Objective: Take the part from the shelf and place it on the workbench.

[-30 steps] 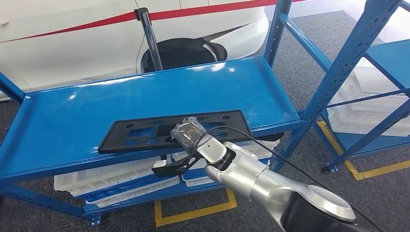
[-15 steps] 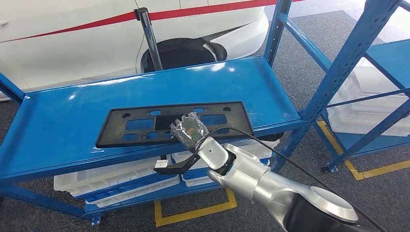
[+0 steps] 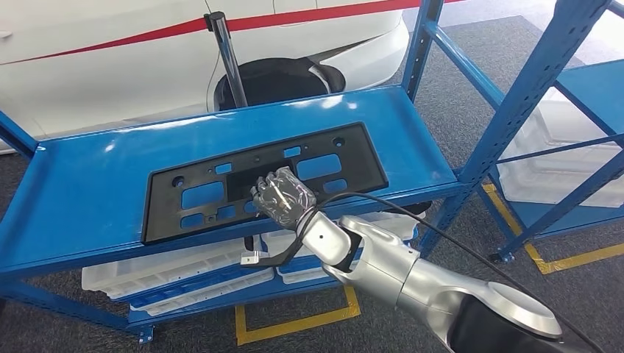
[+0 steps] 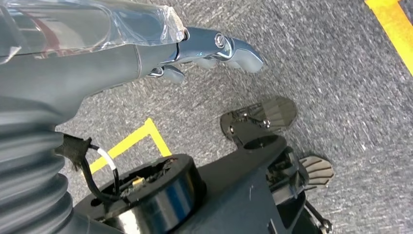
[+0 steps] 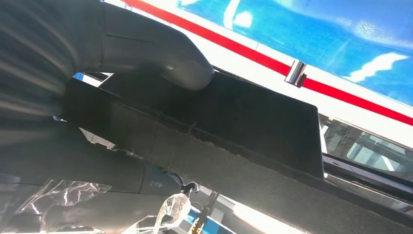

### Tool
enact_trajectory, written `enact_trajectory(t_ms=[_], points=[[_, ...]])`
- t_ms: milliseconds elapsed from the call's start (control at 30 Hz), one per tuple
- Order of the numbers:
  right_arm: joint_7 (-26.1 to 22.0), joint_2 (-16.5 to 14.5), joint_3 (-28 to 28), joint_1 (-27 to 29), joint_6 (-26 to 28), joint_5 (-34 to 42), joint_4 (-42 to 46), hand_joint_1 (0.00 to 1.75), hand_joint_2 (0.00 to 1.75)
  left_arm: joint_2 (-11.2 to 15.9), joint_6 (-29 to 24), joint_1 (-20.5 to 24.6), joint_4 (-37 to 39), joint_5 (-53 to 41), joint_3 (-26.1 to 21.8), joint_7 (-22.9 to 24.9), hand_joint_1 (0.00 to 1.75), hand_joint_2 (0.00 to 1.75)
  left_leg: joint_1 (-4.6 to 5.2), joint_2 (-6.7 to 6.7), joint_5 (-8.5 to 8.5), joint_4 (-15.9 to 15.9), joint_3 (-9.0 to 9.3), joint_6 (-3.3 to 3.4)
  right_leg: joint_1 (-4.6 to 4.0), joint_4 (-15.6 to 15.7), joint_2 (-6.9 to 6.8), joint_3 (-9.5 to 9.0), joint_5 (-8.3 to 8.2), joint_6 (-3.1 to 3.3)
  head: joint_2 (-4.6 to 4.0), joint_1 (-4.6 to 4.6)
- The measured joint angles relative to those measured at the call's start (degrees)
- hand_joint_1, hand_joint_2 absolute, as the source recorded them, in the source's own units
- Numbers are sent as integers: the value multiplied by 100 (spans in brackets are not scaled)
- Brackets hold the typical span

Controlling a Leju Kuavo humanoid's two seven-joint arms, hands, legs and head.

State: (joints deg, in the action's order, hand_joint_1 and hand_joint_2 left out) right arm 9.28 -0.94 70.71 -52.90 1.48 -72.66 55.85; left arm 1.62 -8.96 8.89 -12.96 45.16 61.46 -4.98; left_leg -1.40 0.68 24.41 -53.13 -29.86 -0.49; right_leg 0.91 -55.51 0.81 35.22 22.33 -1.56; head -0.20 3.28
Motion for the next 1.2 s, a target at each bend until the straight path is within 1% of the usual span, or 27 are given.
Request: enact_trajectory(t_ms=[200, 333, 433, 500, 533, 567, 600, 633, 667, 700, 733, 767, 800, 833, 867, 900, 933, 967, 1000, 1033, 1067, 1100, 1133, 1167, 1200], points=[[-51, 92, 0, 2, -75, 74, 221, 175, 175, 2, 85, 7, 0, 31, 0, 20, 0, 175, 9, 0, 15, -28, -9, 23, 15, 2, 0, 0, -4, -6, 0, 0], [-56, 130, 0, 4, -86, 98, 307, 175, 175, 2, 96, 7, 0, 30, 0, 20, 0, 175, 14, 0, 37, -80, -37, 59, 20, 2, 0, 0, -10, -23, 0, 0], [-56, 147, -1, 7, -86, 134, 358, 175, 175, 2, 95, 6, 0, 21, 0, 19, 0, 175, 27, 0, 36, -128, -63, 103, 32, 12, 1, -2, -40, -72, 0, 0], [-56, 161, -4, 9, -86, 154, 397, 175, 175, -1, 95, 9, 0, 13, 0, 18, 0, 175, 19, -11, -38, -70, -46, 156, 35, 25, -1, -5, -44, -128, 0, -1], [-56, 172, -7, 7, -86, 166, 414, 175, 175, -4, 96, 12, 0, 12, 0, 17, 0, 175, 4, -23, -83, -19, -31, 183, 33, -39, -6, 21, 30, -152, 0, -5], [-57, 184, -8, 7, -86, 178, 427, 175, 175, -7, 97, 14, 0, 12, -1, 17, 0, 175, -13, -37, -124, 32, -16, 206, 30, -217, -12, 89, 174, -173, 0, -9], [-57, 197, -9, 11, -87, 188, 434, 175, 175, -9, 98, 14, 0, 12, -1, 17, 0, 175, -25, -50, -146, 56, -11, 216, 35, -532, -21, 209, 380, -191, 0, -14], [-58, 208, -9, 21, -87, 192, 438, 175, 175, -9, 101, 13, 0, 12, -2, 17, 0, 175, -26, -57, -153, 62, -14, 223, 37, -921, -21, 355, 593, -210, 0, -17], [-59, 222, -8, 40, -88, 195, 439, 175, 175, -9, 103, 11, 0, 12, -2, 17, 0, 175, -26, -62, -156, 60, -19, 220, 44, -1300, -22, 491, 755, -230, 0, -17], [-59, 237, -8, 59, -88, 197, 439, 175, 175, -9, 107, 9, 0, 12, -2, 17, 0, 175, -30, -64, -161, 58, -22, 213, 55, -1543, -23, 564, 824, -250, 0, -18], [-59, 250, -8, 72, -87, 202, 439, 175, 175, -10, 112, 8, 0, 11, -2, 17, 0, 175, -41, -64, -166, 53, -26, 201, 71, -1543, -26, 520, 770, -271, 0, -18], [-59, 260, -8, 76, -86, 210, 440, 175, 175, -10, 117, 9, 0, 10, -1, 17, 0, 175, -60, -64, -168, 42, -29, 181, 93, -1319, -34, 368, 627, -296, 0, -18], [-59, 265, -9, 73, -85, 219, 443, 175, 175, -9, 121, 12, 1, 10, -1, 17, 0, 175, -73, -63, -162, 20, -36, 151, 126, -919, -49, 134, 456, -331, 0, -19], [-59, 266, -9, 64, -84, 229, 446, 175, 175, -1, 124, 21, 2, 10, -1, 17, 0, 175, -76, -59, -152, -9, -60, 109, 142, -538, -48, -91, 336, -359, 0, -22], [-60, 266, -9, 57, -83, 237, 455, 175, 175, 8, 125, 33, 4, 10, -1, 19, 0, 175, -71, -53, -145, -42, -88, 65, 150, -292, -34, -217, 257, -352, 0, -23], [-61, 268, -9, 52, -83, 241, 464, 175, 175, 16, 125, 45, 5, 10, -2, 21, 0, 175, -56, -43, -145, -81, -129, 26, 156, -171, -18, -263, 252, -319, 0, -23], [-62, 270, -9, 51, -82, 243, 471, 175, 175, 22, 125, 52, 7, 11, -1, 26, 0, 175, -49, -34, -158, -105, -173, -8, 144, -183, 7, -227, 268, -256, 0, -21], [-64, 272, -9, 53, -82, 245, 477, 175, 175, 22, 125, 51, 7, 11, -1, 31, 0, 175, -59, -28, -175, -125, -208, -33, 139, -206, 16, -167, 252, -181, 0, -16], [-65, 273, -9, 54, -82, 246, 478, 175, 175, 22, 126, 45, 7, 11, -1, 34, 0, 175, -75, -26, -163, -157, -252, -52, 133, -206, 13, -128, 248, -120, 0, -13], [-65, 272, -9, 53, -82, 248, 479, 175, 175, 21, 127, 37, 7, 10, 0, 38, 0, 175, -94, -33, -81, -247, -311, -62, 118, -214, 14, -82, 219, -62, 0, -10], [-64, 273, -9, 51, -81, 250, 479, 175, 175, 20, 132, 31, 7, 9, 1, 37, 0, 175, -102, -39, 88, -457, -408, -60, 105, -213, 14, -37, 185, -7, 0, -7], [-63, 274, -9, 51, -80, 252, 480, 175, 175, 18, 136, 31, 7, 7, 1, 37, 0, 175, -97, -45, 326, -792, -539, -48, 89, -211, 13, 7, 152, 46, 0, -4], [-63, 275, -9, 52, -80, 255, 480, 175, 175, 16, 139, 33, 7, 3, 1, 37, 0, 175, -82, -48, 591, -1221, -696, -31, 65, -211, 13, 54, 119, 95, 0, -2], [-63, 277, -9, 57, -80, 256, 480, 175, 175, 15, 142, 37, 7, 1, 2, 38, 0, 175, -59, -47, 808, -1642, -835, -7, 34, -212, 12, 100, 85, 135, 0, 0], [-63, 278, -9, 64, -80, 257, 481, 175, 175, 15, 142, 41, 7, -2, 1, 39, 0, 175, -30, -46, 930, -1926, -904, 27, -1, -213, 12, 141, 52, 166, 0, 1]])
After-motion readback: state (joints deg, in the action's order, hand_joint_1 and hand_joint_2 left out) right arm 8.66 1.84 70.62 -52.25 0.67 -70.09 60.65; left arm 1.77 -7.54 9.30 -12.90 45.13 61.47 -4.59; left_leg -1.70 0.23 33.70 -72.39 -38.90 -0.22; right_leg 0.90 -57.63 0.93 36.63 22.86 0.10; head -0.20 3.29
